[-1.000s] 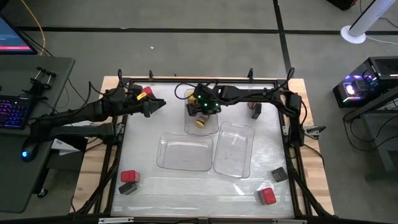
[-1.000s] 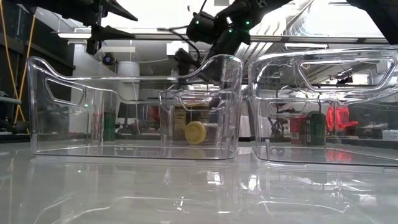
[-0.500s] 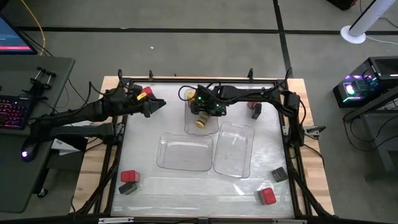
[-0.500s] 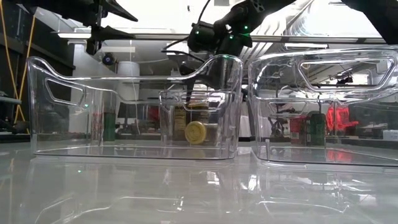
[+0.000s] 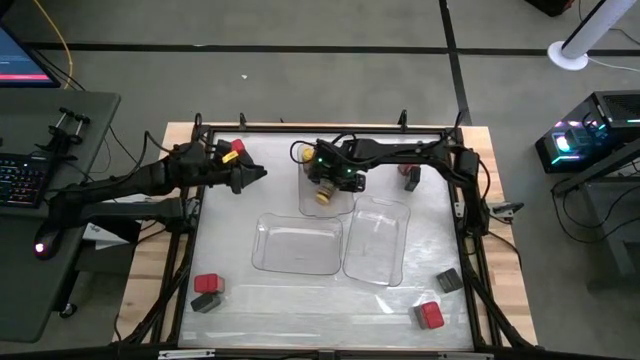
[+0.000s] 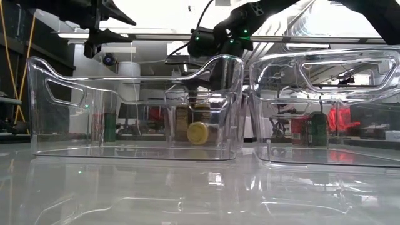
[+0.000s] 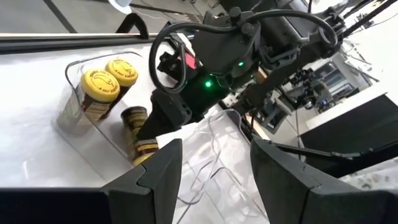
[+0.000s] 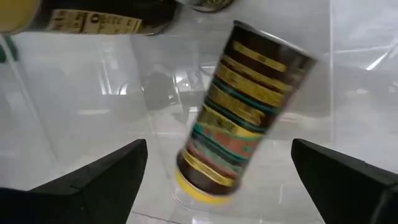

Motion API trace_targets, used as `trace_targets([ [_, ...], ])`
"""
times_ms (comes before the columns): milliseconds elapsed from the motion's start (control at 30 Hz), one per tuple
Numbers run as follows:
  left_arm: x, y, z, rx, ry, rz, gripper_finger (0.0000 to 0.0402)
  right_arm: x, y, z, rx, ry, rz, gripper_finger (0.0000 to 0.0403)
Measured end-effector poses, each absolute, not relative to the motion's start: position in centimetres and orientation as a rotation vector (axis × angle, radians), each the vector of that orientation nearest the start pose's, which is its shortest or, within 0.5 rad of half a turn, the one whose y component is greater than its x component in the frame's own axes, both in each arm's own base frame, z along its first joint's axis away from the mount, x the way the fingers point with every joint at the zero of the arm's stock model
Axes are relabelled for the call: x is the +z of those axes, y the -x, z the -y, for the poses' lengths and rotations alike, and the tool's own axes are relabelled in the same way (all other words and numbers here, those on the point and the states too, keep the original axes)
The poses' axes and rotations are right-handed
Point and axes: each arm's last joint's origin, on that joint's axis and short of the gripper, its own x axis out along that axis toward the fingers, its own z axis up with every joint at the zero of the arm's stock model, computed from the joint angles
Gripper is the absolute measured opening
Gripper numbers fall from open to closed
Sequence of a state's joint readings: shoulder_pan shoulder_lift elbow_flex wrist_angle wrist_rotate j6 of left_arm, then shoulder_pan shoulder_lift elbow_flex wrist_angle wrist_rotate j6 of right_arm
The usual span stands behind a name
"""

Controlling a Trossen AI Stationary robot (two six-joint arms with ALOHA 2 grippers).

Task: Sort spices by type
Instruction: Put the yellow seasoning bottle into the top transparent bin

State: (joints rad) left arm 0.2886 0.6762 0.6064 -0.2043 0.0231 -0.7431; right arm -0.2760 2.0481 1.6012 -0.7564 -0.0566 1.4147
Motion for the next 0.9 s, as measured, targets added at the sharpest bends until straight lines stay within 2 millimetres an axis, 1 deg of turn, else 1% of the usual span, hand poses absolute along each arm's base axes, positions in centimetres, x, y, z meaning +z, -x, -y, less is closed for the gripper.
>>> trace_targets([
  [167,28.4,-14.9,-4.4,0.355,0.772,-0.175,0.0178,18.7,-41.2,11.5,-1.043,-1.455,-0.848,0.0396],
  [533,28.3,-14.9,-4.3,0.358,0.773,-0.182,0.0178,18.5,-41.2,11.5,-1.127,-1.491,-0.785,0.0396],
  [733,28.0,-14.8,-4.3,0.372,0.778,-0.219,0.0178,18.3,-41.1,11.3,-1.186,-1.517,-0.760,0.0396],
  [833,27.8,-14.7,-4.3,0.377,0.774,-0.238,0.0178,18.3,-41.0,11.2,-1.195,-1.519,-0.768,0.0388],
  [900,27.8,-14.7,-4.3,0.379,0.775,-0.244,0.0178,18.2,-40.9,11.2,-1.213,-1.527,-0.777,0.0370],
])
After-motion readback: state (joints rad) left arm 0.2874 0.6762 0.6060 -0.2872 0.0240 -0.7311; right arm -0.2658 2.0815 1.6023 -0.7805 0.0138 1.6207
